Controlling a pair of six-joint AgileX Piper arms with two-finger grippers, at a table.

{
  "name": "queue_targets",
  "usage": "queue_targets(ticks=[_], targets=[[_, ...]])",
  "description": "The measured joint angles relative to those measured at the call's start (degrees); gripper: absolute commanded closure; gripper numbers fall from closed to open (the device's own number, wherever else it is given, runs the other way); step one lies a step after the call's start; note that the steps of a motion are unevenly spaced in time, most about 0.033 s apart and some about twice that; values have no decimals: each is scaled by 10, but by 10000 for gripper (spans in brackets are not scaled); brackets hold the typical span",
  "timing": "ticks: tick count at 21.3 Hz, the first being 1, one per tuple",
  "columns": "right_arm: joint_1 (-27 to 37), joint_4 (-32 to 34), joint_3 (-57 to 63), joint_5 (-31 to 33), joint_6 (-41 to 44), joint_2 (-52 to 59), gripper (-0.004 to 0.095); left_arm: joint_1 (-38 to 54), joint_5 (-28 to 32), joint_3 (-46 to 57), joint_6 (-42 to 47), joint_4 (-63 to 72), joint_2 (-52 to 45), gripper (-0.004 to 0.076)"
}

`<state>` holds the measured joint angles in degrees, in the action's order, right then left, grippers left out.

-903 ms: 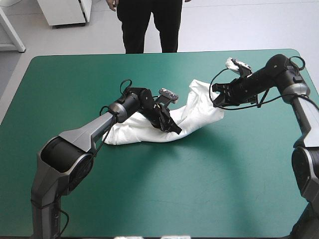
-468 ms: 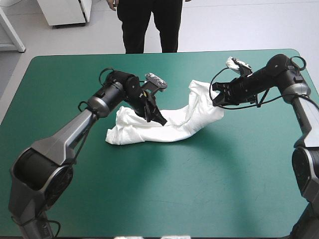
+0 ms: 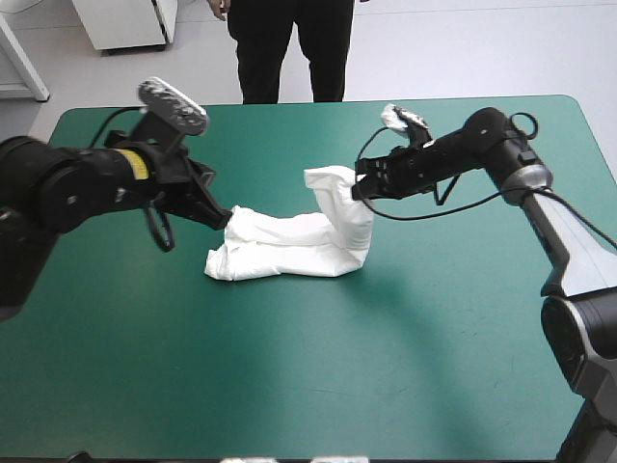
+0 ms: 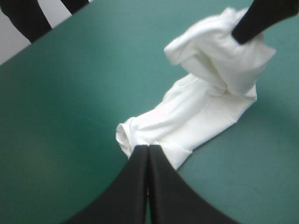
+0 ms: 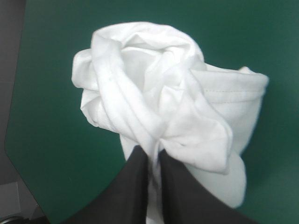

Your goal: Fold the cloth

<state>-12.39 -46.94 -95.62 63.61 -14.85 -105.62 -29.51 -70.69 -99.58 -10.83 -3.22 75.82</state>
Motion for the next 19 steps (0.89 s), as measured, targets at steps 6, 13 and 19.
queue_targets(ticks=[6, 13, 19], targets=[[-121, -33, -33, -81, -24, -57, 808, 0, -8, -1, 19, -10, -107, 734], [-188, -74, -107, -58, -58, -148, 312, 0, -8, -1, 20, -10, -107, 734], [-181, -36, -184, -9, -45, -149, 318, 0, -8, -1, 20, -10, -107, 734]])
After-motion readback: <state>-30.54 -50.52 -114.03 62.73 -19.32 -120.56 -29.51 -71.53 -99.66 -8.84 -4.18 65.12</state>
